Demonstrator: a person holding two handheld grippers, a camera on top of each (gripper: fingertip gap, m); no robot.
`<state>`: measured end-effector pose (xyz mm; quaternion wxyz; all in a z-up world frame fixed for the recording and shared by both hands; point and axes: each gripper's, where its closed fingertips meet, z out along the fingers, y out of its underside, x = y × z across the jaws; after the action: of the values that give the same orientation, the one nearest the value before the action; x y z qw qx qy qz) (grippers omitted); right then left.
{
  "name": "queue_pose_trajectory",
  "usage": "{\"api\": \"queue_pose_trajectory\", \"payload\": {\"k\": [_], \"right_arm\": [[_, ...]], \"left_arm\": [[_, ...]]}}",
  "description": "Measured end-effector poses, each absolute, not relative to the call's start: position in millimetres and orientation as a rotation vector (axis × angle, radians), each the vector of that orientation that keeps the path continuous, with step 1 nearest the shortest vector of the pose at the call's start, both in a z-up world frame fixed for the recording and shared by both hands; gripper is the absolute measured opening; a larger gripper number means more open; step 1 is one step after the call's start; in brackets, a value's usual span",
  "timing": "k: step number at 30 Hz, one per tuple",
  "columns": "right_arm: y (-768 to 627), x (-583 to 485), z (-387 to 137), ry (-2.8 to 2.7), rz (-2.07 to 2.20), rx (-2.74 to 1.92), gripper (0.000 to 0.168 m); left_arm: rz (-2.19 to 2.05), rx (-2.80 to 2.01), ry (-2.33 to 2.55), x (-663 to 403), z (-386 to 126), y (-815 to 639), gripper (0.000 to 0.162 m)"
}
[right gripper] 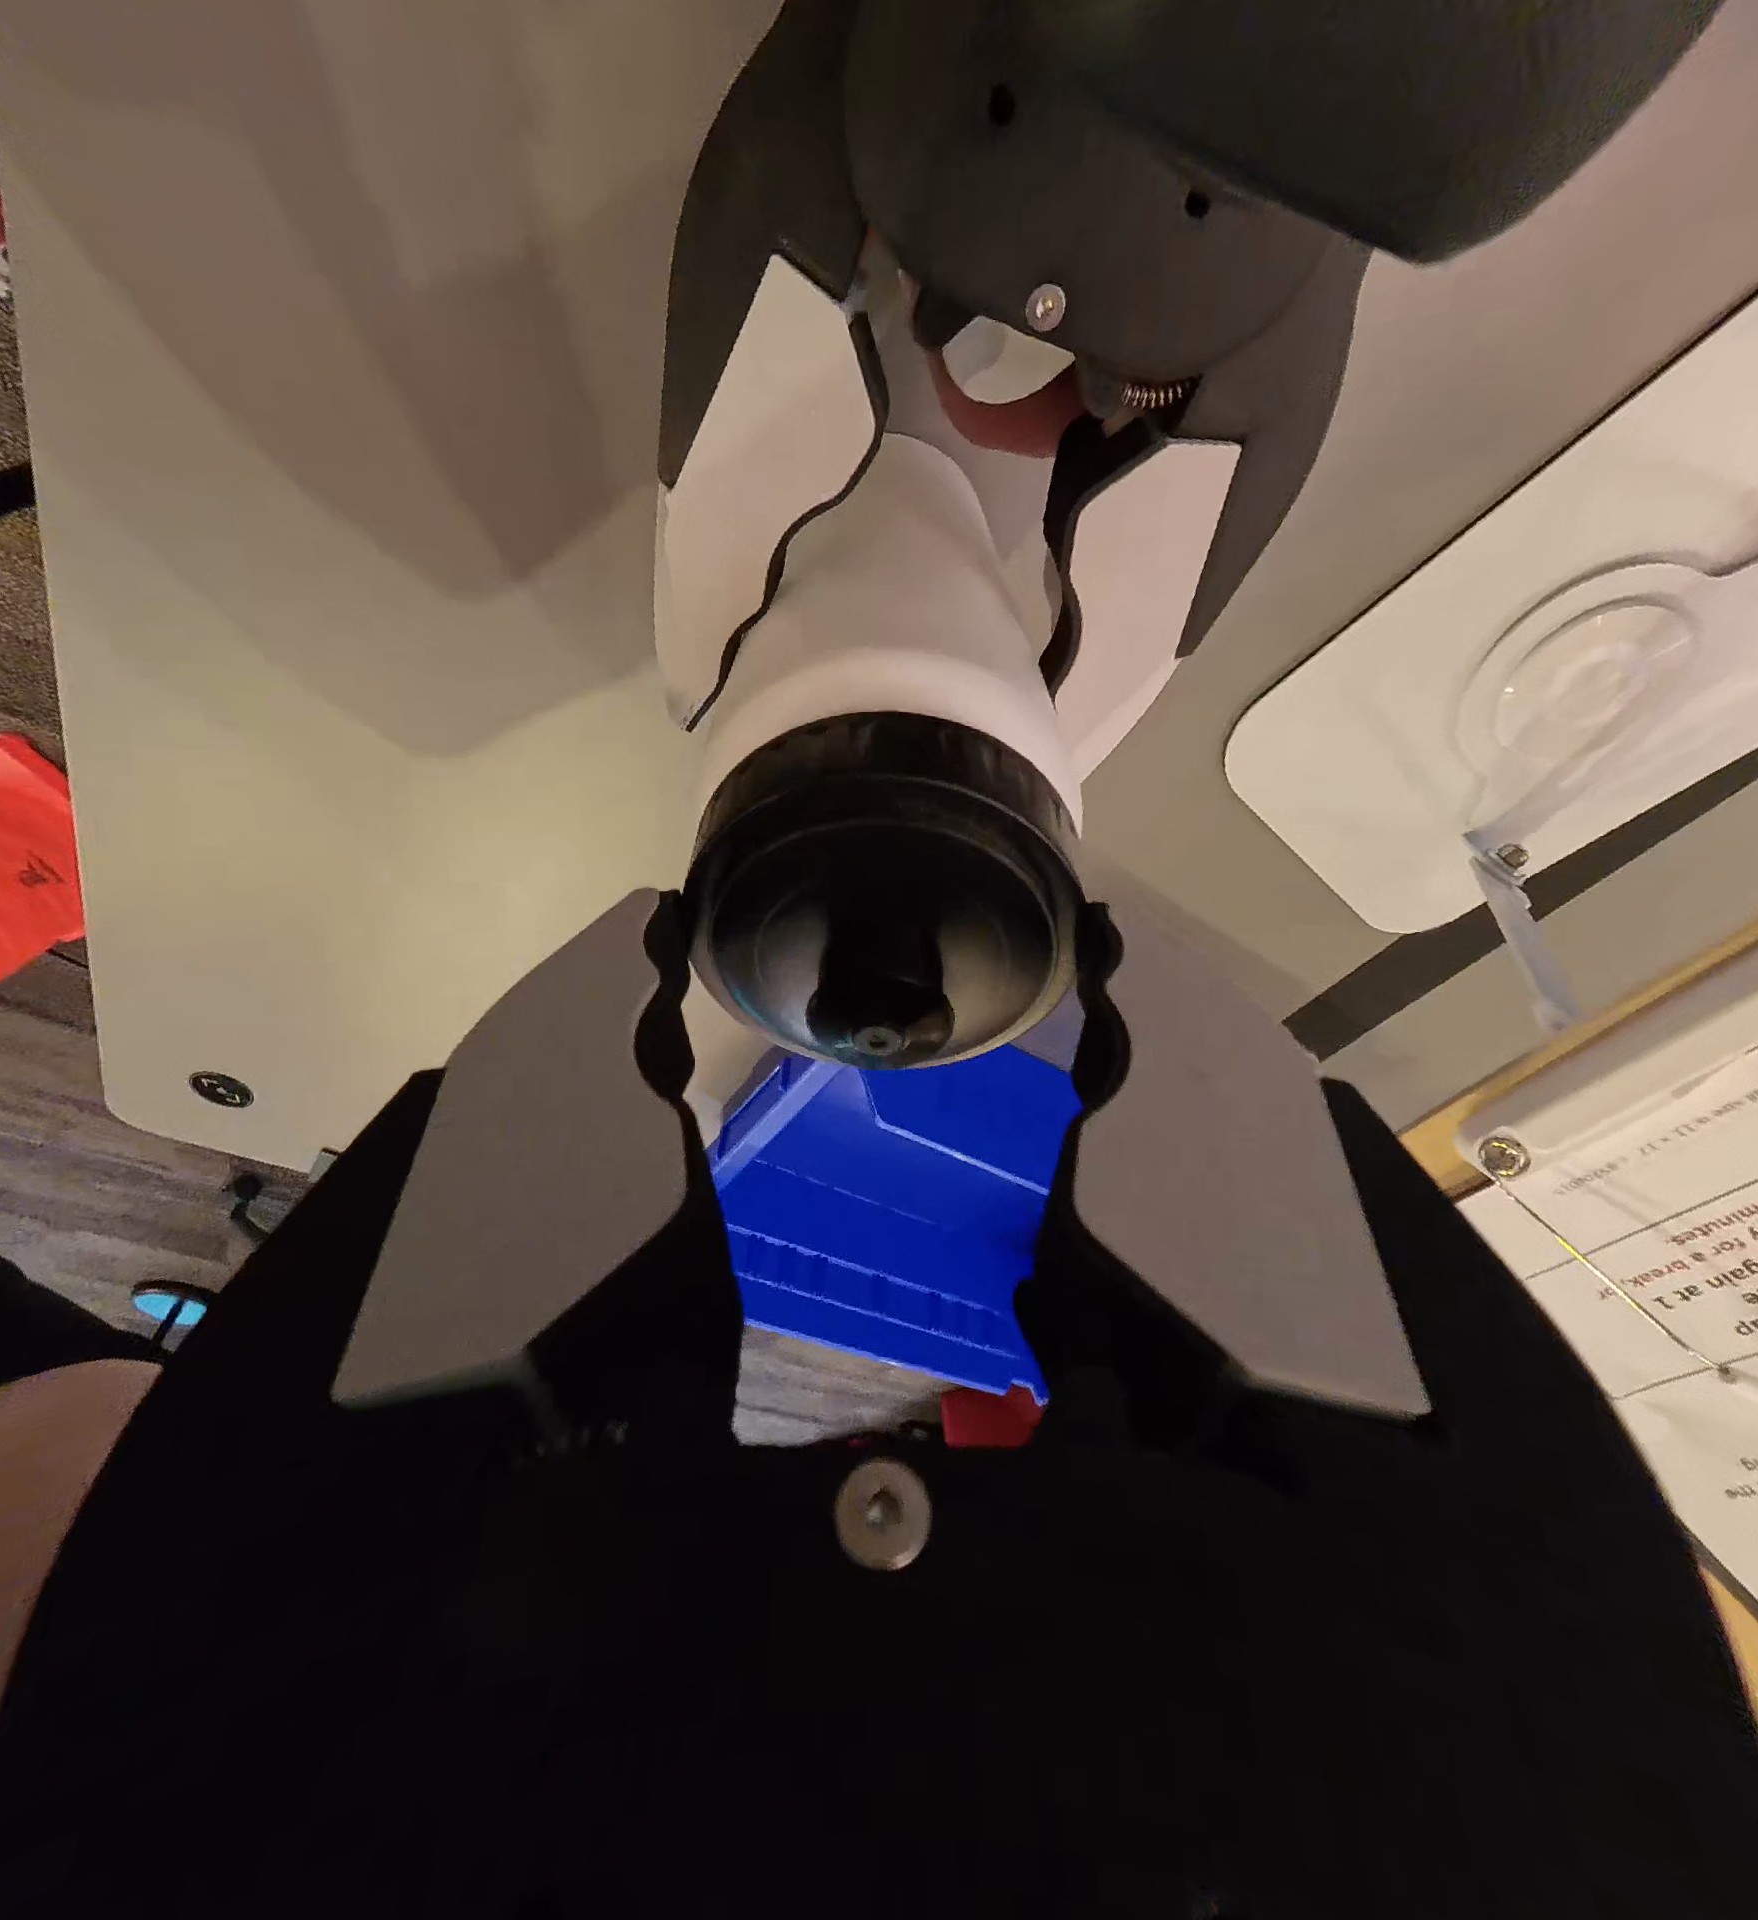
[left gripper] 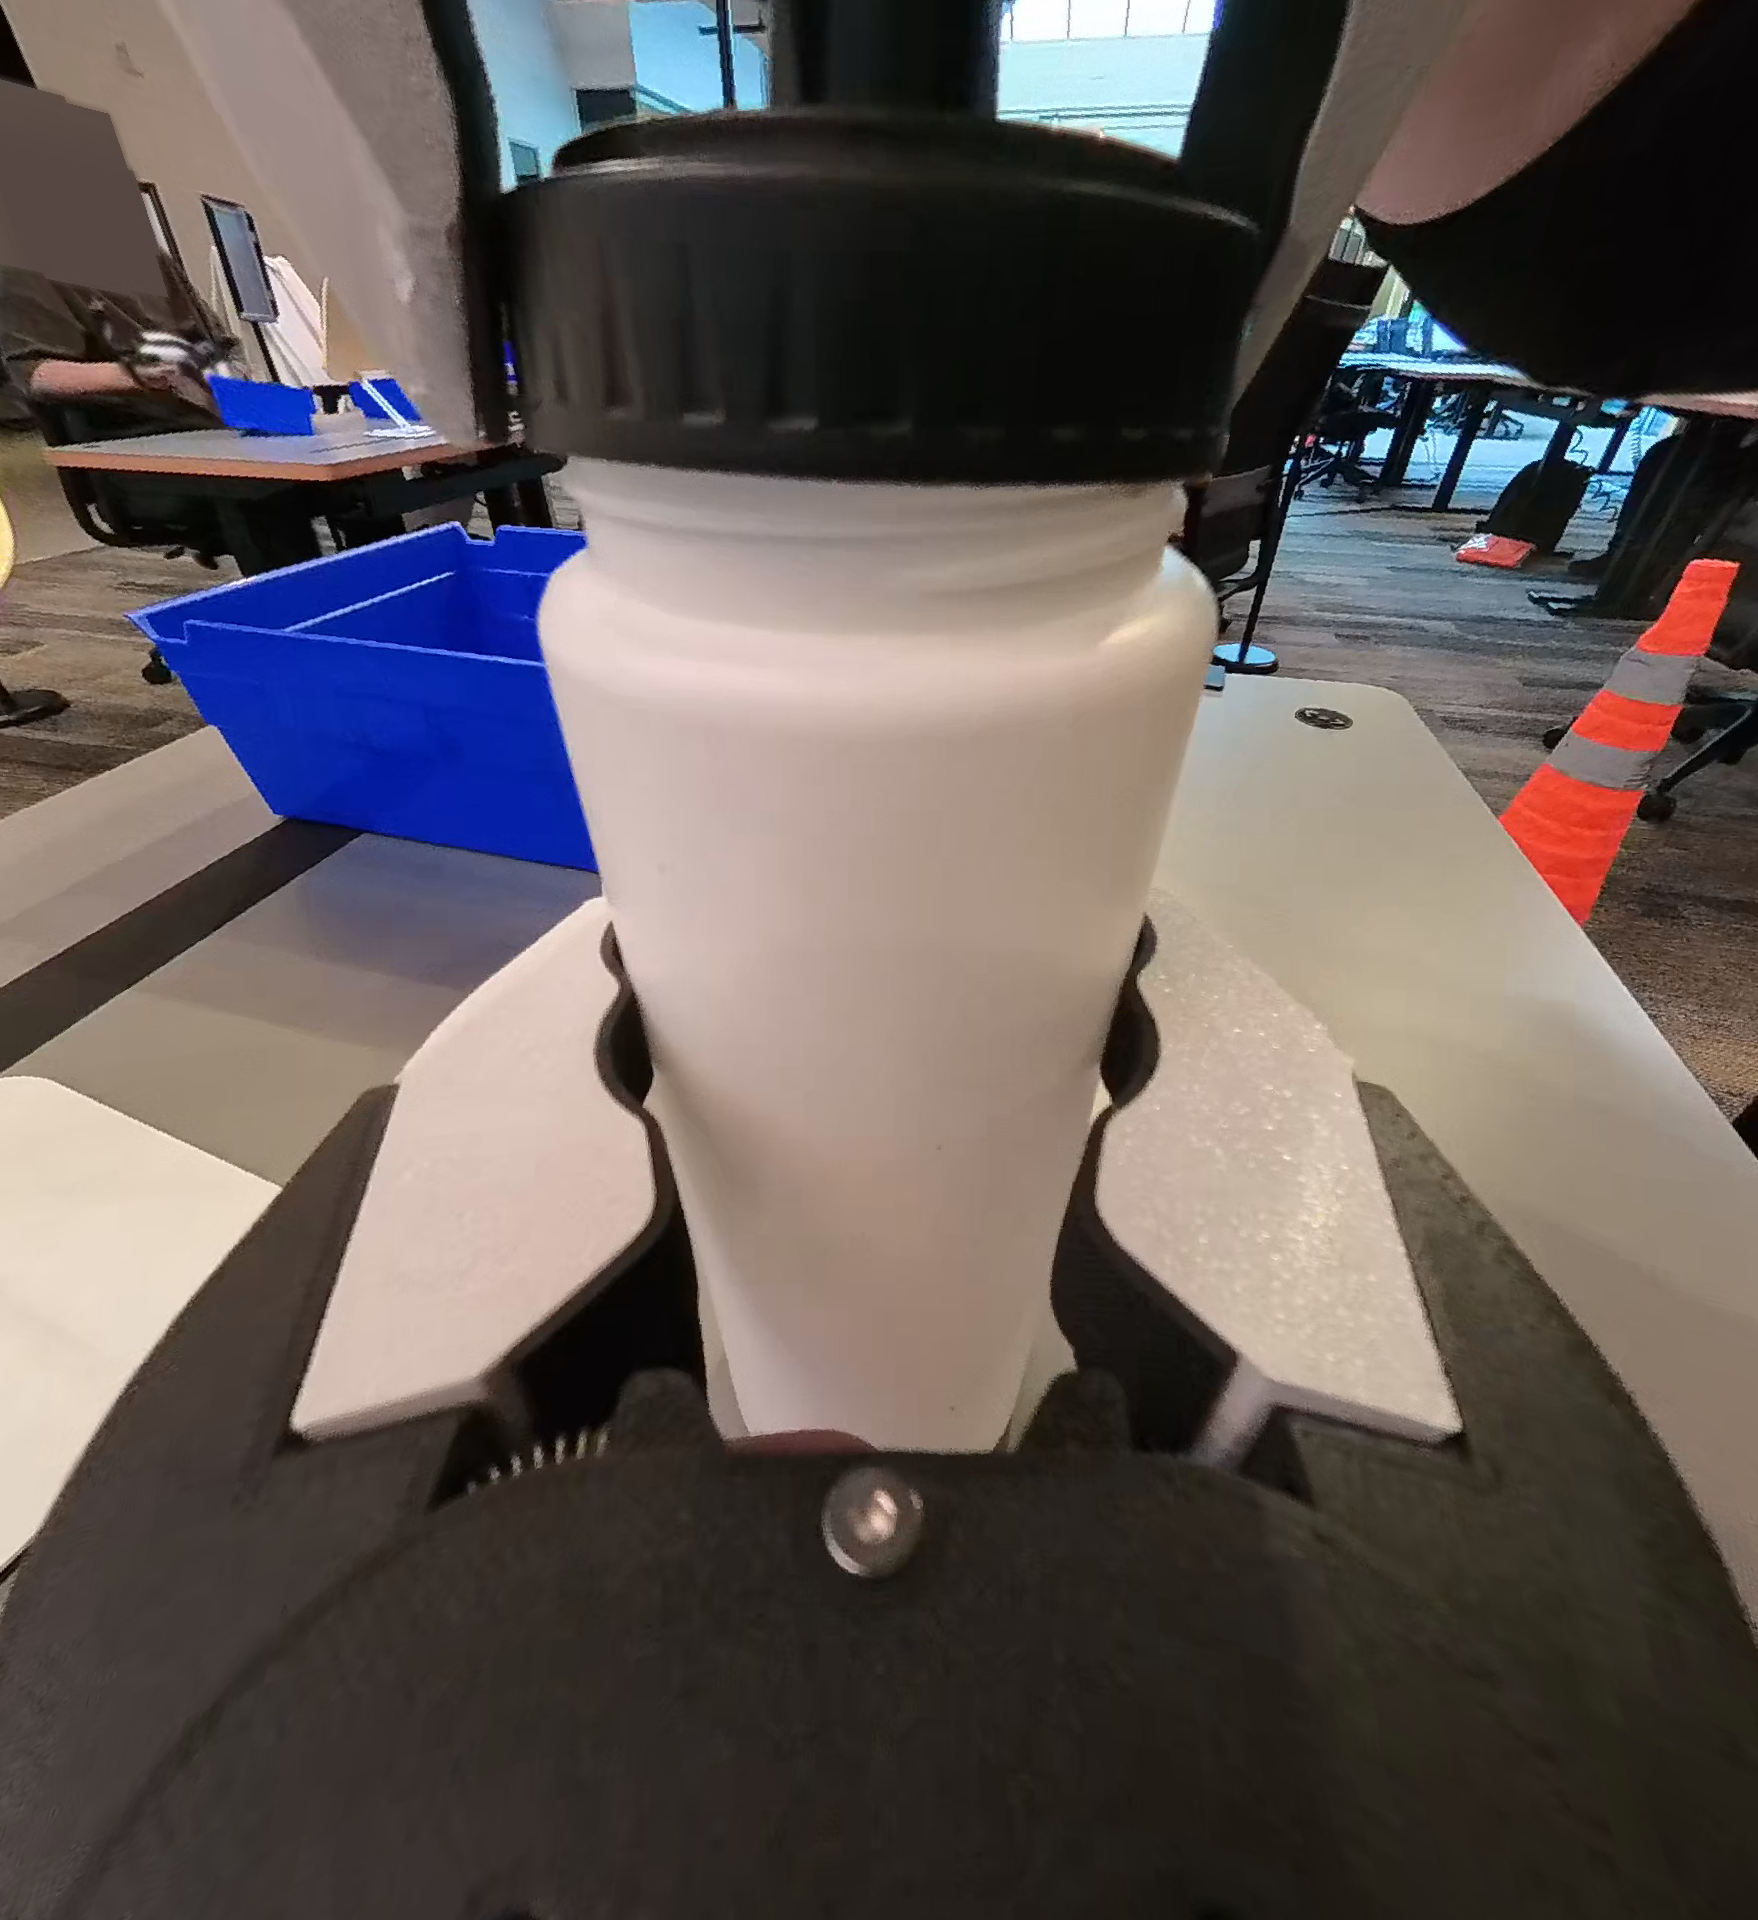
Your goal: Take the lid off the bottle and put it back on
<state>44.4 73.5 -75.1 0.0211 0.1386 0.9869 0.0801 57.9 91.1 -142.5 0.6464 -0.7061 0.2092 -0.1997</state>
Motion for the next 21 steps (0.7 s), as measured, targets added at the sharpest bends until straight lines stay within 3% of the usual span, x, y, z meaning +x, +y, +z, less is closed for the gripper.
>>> {"api": "queue_pose_trajectory", "payload": {"k": [21], "right_arm": [[76, 50, -75, 3.003, 0.280, 0.509, 0.072]], "left_arm": [[-0.461, -1.603, 0.485, 62, -143, 91, 0.086]]}}
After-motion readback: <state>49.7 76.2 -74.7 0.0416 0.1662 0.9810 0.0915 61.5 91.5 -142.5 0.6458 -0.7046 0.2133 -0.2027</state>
